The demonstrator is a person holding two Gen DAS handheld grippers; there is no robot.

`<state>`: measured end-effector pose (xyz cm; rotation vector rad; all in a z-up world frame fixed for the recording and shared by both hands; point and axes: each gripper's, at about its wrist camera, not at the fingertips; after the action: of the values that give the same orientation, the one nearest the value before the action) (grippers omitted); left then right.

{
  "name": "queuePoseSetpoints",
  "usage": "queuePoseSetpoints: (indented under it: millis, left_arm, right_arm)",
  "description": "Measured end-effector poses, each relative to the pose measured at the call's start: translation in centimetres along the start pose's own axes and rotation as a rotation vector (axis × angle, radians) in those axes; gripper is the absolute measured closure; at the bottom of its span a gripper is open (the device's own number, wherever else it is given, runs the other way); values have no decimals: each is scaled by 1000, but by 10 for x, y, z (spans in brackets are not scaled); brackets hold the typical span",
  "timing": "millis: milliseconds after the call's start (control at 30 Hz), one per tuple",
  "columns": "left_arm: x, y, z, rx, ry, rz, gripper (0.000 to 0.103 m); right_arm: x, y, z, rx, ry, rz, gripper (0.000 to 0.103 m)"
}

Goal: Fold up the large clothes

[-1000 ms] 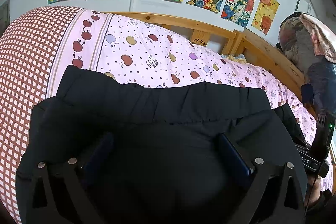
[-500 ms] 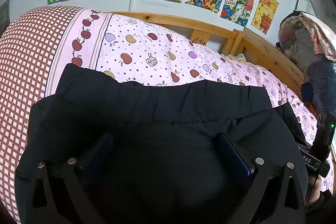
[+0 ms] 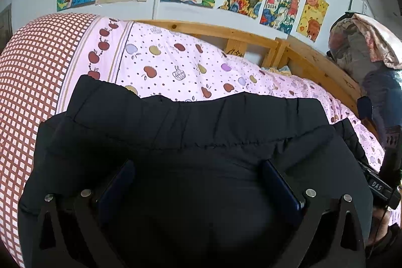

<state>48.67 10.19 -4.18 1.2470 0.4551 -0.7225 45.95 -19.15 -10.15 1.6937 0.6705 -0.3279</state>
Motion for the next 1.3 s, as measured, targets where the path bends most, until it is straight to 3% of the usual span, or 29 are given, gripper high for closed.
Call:
queuePoseSetpoints:
  millis: [167,367,600,767,867,1100,1300]
  left_arm:
    - [-25,2,-7,-33,-49,28,1]
    - [-66,5,-20,-86,-91,47,1]
    - [-103,-11,-56,-39,15,17,1]
    - [-107,-18,-102,-91,67,-35,1]
    - [-96,-21,-128,-166,-12,-98,1]
    - [-60,-25,-155,-217,-207,-233,0]
    - [-37,-19,-155,-160,-287,-306,0]
  right_arm:
    - [-23,3,-4,-9,-17,25,24]
    - [-84,2,-8,-93,-32,80,18]
    - [-137,-8,30,-103,-143,30,16]
    - [-147,-17,58,-71,-195,-31,16]
    - [-145,-25,73,-34,-213,-64,16]
    - [-119,-43,94,57,-157,-122,14]
    - [-97,-44,100,66,-56,-161,10]
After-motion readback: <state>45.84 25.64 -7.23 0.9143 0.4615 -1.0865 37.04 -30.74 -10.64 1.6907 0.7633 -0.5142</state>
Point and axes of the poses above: each gripper's, at about its wrist camera, not at the fingertips, and x roughly the way its jaws point, z to its right, y to its top, and after that the axes turned 8 degrees about -x, right-handed
